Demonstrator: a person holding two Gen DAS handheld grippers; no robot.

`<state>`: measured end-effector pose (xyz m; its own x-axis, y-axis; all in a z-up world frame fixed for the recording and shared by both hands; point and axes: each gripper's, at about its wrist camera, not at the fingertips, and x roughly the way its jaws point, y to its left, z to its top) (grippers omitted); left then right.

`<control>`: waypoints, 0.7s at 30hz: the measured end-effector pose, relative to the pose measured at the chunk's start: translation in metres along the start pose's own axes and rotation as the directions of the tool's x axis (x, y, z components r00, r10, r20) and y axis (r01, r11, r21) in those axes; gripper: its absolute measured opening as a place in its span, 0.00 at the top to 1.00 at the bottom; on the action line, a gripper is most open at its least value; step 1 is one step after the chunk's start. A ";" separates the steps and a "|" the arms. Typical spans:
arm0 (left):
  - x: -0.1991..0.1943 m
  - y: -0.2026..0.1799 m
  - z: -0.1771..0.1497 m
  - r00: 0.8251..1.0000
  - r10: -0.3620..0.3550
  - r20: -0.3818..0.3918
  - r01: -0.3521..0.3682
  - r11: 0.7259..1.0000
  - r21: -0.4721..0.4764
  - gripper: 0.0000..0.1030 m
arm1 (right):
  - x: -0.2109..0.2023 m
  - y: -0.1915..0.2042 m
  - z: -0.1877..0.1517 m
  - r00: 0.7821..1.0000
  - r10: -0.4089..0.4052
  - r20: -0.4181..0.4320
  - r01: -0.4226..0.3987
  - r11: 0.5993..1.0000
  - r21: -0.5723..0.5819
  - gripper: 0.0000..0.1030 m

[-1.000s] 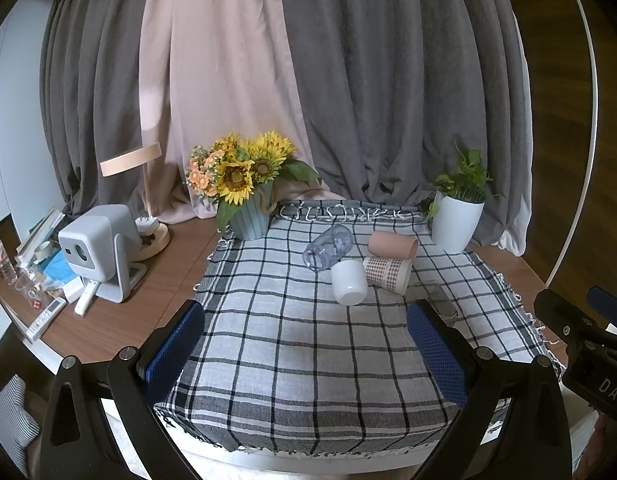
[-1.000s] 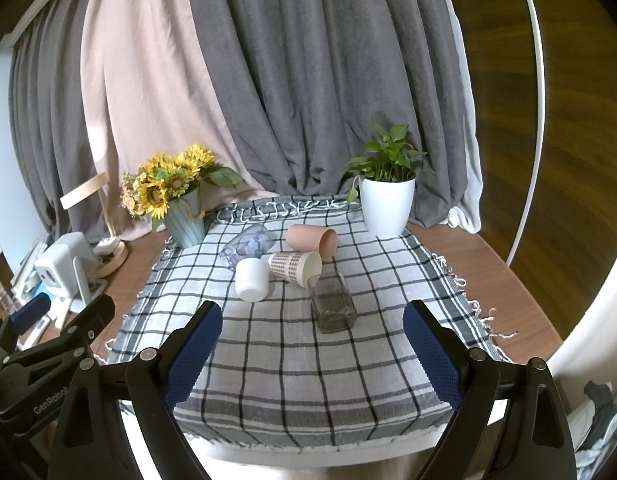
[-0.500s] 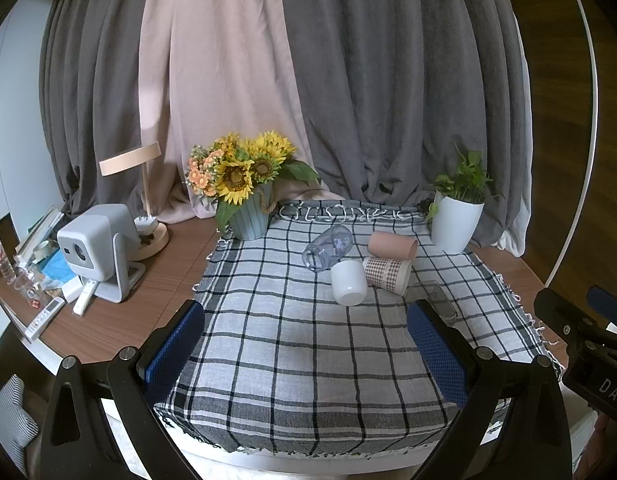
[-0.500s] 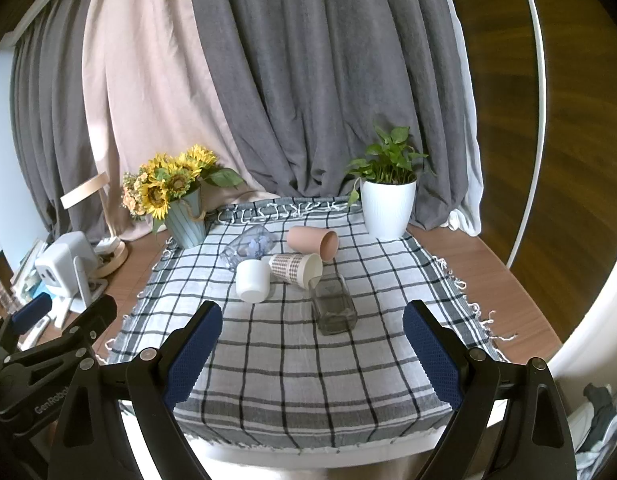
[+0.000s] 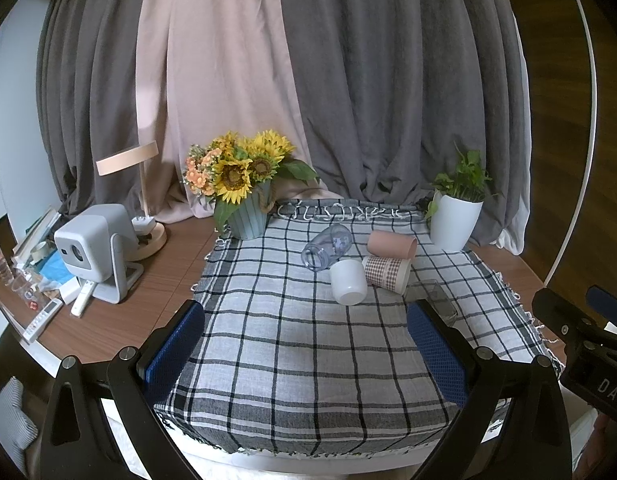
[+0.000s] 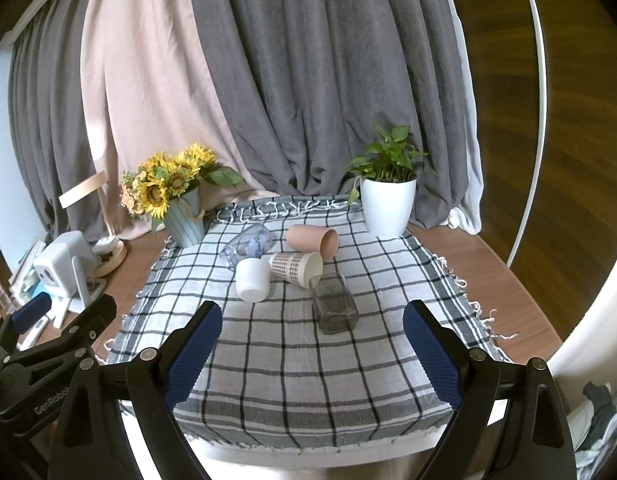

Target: Flip cup upside down

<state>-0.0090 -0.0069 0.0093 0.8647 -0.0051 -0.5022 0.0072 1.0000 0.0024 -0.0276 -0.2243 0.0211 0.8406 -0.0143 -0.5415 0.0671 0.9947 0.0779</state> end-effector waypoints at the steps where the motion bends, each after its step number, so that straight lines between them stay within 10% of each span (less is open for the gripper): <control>1: 0.001 0.000 0.000 1.000 -0.001 0.001 0.001 1.000 -0.001 0.00 | 0.000 0.000 0.000 1.000 0.000 0.000 0.000 1.000 -0.001 0.11; 21: 0.005 0.013 -0.002 1.000 0.006 -0.027 -0.006 1.000 -0.009 0.00 | 0.010 0.026 -0.002 1.000 -0.002 -0.008 0.002 1.000 -0.010 0.11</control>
<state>-0.0055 0.0057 0.0052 0.8511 0.0013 -0.5251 -0.0031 1.0000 -0.0024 -0.0181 -0.1982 0.0157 0.8363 -0.0151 -0.5480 0.0632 0.9956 0.0690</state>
